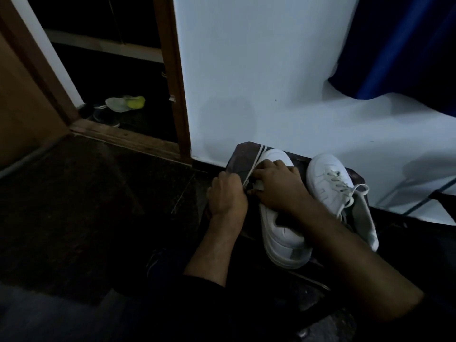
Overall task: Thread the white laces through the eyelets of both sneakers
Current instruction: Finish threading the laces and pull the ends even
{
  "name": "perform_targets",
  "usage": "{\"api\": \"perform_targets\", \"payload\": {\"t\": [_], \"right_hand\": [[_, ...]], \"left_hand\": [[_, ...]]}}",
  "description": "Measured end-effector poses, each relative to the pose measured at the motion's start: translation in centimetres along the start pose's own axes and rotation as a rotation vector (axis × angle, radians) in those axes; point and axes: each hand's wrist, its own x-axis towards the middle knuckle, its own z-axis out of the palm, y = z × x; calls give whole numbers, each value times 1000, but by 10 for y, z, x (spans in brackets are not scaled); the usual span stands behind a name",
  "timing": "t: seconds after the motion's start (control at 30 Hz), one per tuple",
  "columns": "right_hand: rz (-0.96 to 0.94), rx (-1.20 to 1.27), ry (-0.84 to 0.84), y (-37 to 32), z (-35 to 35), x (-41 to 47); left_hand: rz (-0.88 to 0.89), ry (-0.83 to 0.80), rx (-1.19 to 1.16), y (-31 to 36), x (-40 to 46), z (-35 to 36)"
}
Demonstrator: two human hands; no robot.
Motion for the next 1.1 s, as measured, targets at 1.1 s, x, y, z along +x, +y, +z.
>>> {"api": "perform_targets", "payload": {"t": [1.1], "right_hand": [[339,1706,517,89,-87,-114]], "left_hand": [[236,4,-1187,82,-57,-79]]}}
